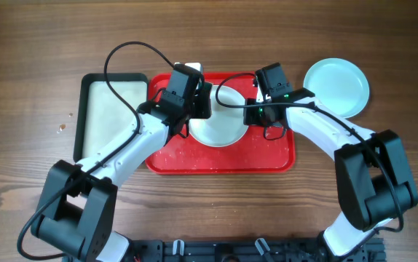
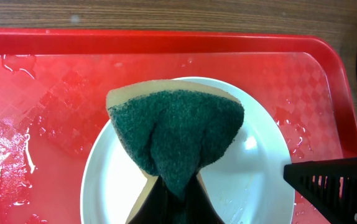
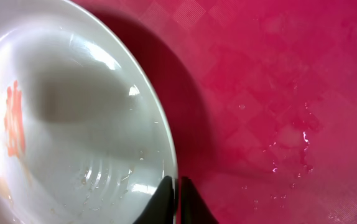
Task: Clean dirty plates on tray and stack at the side
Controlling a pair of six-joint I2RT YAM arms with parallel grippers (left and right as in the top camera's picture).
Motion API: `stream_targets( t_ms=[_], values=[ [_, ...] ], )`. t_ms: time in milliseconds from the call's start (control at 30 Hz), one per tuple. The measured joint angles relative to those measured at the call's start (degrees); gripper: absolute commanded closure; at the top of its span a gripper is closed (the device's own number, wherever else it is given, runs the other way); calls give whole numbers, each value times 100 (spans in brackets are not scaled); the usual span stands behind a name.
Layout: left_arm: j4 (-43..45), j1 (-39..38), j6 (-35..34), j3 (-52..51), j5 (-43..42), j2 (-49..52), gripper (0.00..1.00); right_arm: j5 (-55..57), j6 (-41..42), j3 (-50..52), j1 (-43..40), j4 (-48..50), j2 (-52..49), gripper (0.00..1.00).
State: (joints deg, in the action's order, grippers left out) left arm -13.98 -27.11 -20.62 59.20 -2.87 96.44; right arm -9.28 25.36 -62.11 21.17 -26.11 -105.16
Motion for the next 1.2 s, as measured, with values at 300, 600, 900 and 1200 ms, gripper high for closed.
stream_targets(
  t_ms=[300, 600, 900, 1200],
  values=[
    [-2, 0, 63, 0, 0, 127, 96, 15, 37, 0, 4, 2, -2, 85],
    [-7, 0, 254, 0, 153, 315, 96, 15, 37, 0, 92, 28, -2, 84],
    [-4, 0, 275, 0, 409, 315, 96, 33, 144, 0, 114, 103, -2, 96],
    [-11, 0, 278, 0, 520, 315, 96, 35, 142, 4, 229, 160, -2, 85]
  ],
)
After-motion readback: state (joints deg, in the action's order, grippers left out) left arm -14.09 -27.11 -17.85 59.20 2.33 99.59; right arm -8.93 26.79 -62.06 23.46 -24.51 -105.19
